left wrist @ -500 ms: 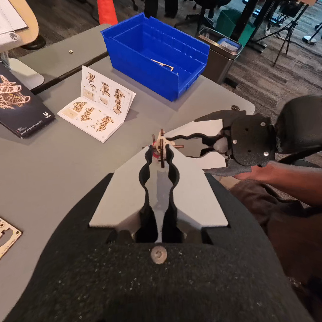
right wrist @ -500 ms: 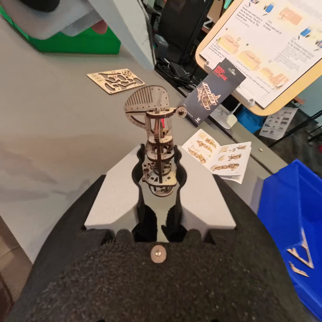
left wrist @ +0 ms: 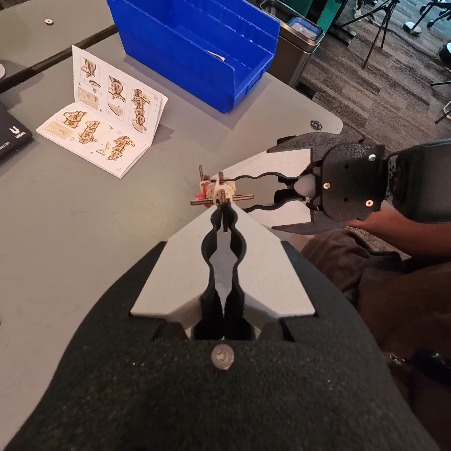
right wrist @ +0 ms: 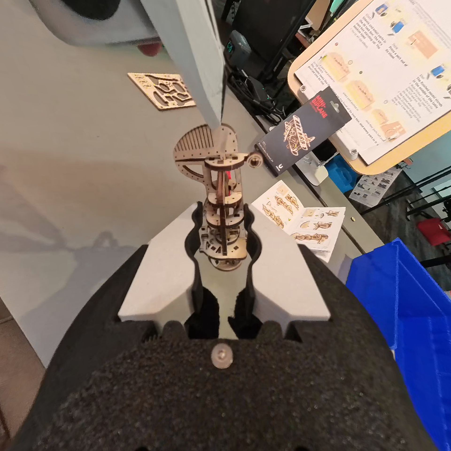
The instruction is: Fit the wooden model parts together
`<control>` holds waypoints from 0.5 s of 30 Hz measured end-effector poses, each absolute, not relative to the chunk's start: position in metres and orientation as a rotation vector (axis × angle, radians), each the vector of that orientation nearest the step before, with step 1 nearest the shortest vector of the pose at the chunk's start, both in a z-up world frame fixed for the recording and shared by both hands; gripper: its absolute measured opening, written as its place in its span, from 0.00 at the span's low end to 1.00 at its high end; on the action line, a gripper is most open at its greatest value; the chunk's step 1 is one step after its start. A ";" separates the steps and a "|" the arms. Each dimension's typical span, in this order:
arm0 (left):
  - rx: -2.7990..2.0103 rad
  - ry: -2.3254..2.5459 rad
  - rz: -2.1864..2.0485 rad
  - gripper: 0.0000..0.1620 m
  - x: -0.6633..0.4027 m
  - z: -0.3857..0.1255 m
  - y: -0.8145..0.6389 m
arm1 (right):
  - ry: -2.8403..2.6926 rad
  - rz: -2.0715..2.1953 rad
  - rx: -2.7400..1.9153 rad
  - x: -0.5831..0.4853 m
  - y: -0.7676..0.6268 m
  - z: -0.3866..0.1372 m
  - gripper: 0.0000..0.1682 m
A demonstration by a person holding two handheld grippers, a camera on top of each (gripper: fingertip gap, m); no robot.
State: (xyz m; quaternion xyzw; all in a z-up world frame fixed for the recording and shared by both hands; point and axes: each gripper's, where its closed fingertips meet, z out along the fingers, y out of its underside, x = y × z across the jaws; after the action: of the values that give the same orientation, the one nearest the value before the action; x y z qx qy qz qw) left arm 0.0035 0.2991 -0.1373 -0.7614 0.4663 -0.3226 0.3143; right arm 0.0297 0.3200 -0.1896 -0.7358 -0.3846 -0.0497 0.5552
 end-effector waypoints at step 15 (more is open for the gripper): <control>-2.081 1.257 -0.874 0.01 -0.001 -0.162 0.298 | -1.026 -0.225 -1.815 0.030 0.319 -0.214 0.19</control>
State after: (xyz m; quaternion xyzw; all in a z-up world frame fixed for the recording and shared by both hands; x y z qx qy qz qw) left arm -0.0011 0.2977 -0.1618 -0.7743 0.4678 -0.3251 0.2754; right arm 0.0296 0.3194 -0.2139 -0.7502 -0.4240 -0.0929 0.4988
